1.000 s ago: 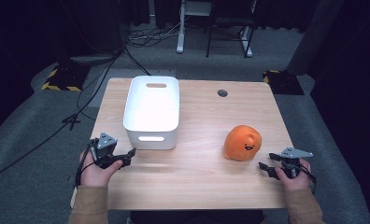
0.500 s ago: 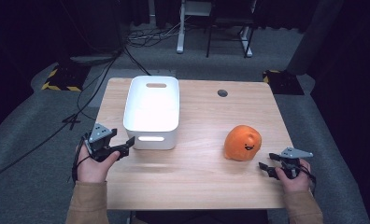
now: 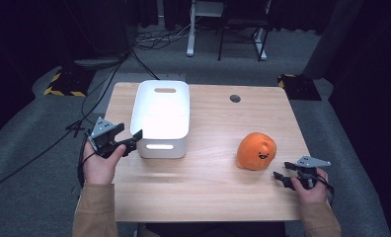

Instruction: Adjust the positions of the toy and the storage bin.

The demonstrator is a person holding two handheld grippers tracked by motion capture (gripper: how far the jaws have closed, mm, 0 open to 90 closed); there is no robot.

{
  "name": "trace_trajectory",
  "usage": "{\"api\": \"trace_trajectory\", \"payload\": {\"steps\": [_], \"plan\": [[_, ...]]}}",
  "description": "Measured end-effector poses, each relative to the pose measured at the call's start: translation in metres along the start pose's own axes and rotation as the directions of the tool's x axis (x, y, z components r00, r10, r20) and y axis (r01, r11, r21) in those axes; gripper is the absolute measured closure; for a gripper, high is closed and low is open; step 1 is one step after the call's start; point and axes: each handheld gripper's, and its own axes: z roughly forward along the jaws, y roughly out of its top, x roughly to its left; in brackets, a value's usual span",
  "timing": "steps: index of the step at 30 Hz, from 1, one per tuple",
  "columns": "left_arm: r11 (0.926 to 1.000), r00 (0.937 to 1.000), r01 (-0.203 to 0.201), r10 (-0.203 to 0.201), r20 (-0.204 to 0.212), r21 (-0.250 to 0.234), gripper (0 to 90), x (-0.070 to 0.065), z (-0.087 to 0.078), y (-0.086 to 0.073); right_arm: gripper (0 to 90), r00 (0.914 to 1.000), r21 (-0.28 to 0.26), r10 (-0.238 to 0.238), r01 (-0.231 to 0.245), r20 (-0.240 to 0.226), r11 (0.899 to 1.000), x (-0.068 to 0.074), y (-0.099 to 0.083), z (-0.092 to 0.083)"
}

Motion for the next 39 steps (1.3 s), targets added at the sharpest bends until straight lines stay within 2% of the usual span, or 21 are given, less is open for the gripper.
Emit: {"api": "trace_trajectory", "payload": {"steps": [3,5,10,18,19,25,29,32,33,36,39], "plan": [[0.9997,0.9997,0.003,-0.003,-0.024,-0.023,27.4,0.003,0.008,0.000,31.5,1.0000,0.000,0.000,0.000,0.000,1.000,0.000,0.000,0.000],[0.9994,0.9996,0.015,-0.015,-0.022,-0.032,27.8,0.004,0.015,0.000,31.6,1.0000,-0.002,0.001,-0.001,0.001,1.000,0.000,0.000,0.000],[1.0000,0.9993,0.001,-0.001,-0.036,0.006,29.5,0.007,0.031,-0.002,31.5,1.0000,0.000,0.001,-0.001,0.000,1.000,0.000,0.000,0.000],[0.9975,0.9983,-0.008,0.012,-0.056,0.071,33.4,0.014,0.037,-0.006,31.5,1.0000,-0.002,0.001,-0.001,0.001,1.000,0.000,0.000,0.000],[0.9972,0.9989,0.008,-0.005,-0.047,0.075,33.2,0.014,0.038,-0.007,31.6,1.0000,0.000,0.000,0.000,0.000,1.000,0.000,0.000,0.000],[0.9972,0.9998,0.013,-0.012,-0.013,0.074,35.1,0.011,0.046,-0.007,31.5,1.0000,-0.002,0.001,-0.001,0.001,1.000,0.000,0.000,0.000],[0.9968,0.9997,0.004,-0.002,-0.025,0.080,35.5,0.009,0.047,-0.006,31.5,1.0000,-0.003,-0.002,0.002,0.001,1.000,0.000,0.000,0.000],[0.9963,0.9989,-0.016,0.019,-0.042,0.085,36.2,0.008,0.048,-0.005,31.4,1.0000,-0.002,-0.002,0.002,0.001,1.000,0.000,0.000,0.000],[0.9959,0.9993,-0.014,0.018,-0.034,0.089,36.2,0.009,0.048,-0.005,31.4,1.0000,-0.002,-0.002,0.002,0.001,1.000,0.000,0.000,0.000],[0.9970,0.9985,-0.010,0.015,-0.054,0.077,37.3,0.015,0.049,-0.005,31.3,1.0000,-0.001,-0.002,0.002,0.000,1.000,0.000,0.000,0.000],[0.9972,0.9987,0.017,-0.014,-0.049,0.073,39.5,0.021,0.051,-0.005,31.3,1.0000,-0.001,-0.002,0.002,0.000,1.000,0.000,0.000,0.000]]}}
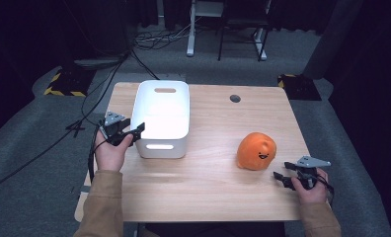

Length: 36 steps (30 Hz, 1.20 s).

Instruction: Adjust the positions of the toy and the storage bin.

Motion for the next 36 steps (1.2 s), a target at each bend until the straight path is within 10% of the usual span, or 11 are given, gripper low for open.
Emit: {"api": "trace_trajectory", "payload": {"steps": [22,36], "plan": [[0.9934,0.9877,-0.114,0.114,0.106,-0.008,44.4,-0.028,-0.018,-0.009,31.2,1.0000,0.000,-0.005,0.005,-0.008,1.000,0.001,0.000,0.000],[0.9842,0.9646,-0.177,0.172,0.200,0.008,43.1,-0.062,-0.030,-0.021,31.2,1.0000,0.000,-0.005,0.005,-0.008,1.000,0.001,0.000,0.000]]}}
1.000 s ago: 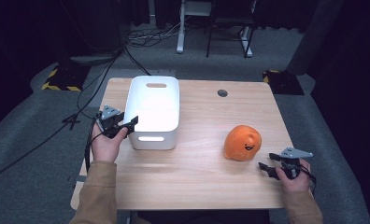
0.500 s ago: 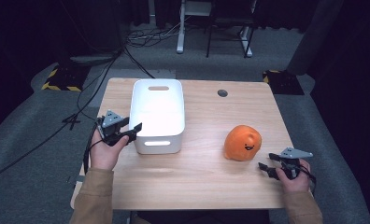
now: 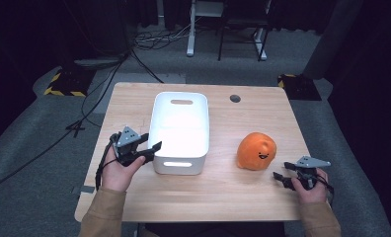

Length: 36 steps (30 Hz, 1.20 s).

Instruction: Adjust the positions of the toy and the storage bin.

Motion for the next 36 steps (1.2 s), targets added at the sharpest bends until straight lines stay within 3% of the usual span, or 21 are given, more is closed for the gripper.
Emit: {"api": "trace_trajectory", "payload": {"steps": [10,23,36], "plan": [[0.9996,0.9987,-0.029,0.029,0.042,0.002,40.6,-0.028,-0.002,-0.004,31.1,1.0000,0.000,0.000,0.000,0.000,1.000,0.000,0.000,0.000],[0.9968,0.9918,-0.077,0.074,0.104,0.021,34.9,-0.067,-0.004,-0.009,31.0,1.0000,0.000,-0.004,0.004,-0.007,1.000,0.000,0.000,0.000],[0.9969,0.9845,-0.072,0.066,0.162,0.033,25.6,-0.102,-0.010,-0.019,31.0,0.9999,0.000,-0.008,0.008,-0.010,1.000,0.000,0.000,0.000]]}}
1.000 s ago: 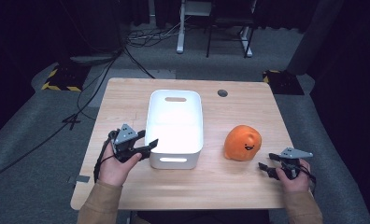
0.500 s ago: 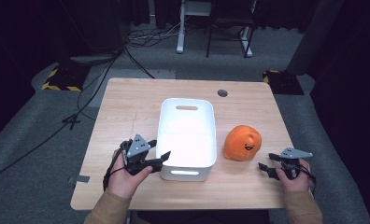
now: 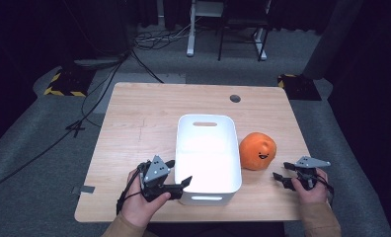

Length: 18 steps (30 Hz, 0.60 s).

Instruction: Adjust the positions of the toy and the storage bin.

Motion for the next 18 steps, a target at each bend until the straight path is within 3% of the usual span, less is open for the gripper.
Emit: {"api": "trace_trajectory", "payload": {"steps": [7,18], "plan": [[0.9997,0.9998,-0.020,0.020,-0.006,0.016,24.6,-0.012,-0.002,-0.001,31.0,1.0000,0.000,-0.001,0.001,0.000,1.000,0.000,0.000,0.000],[0.9998,0.9999,0.010,-0.010,-0.004,0.016,24.5,-0.022,-0.004,-0.005,31.0,1.0000,0.002,-0.003,0.003,-0.003,1.000,0.000,0.000,0.000]]}}
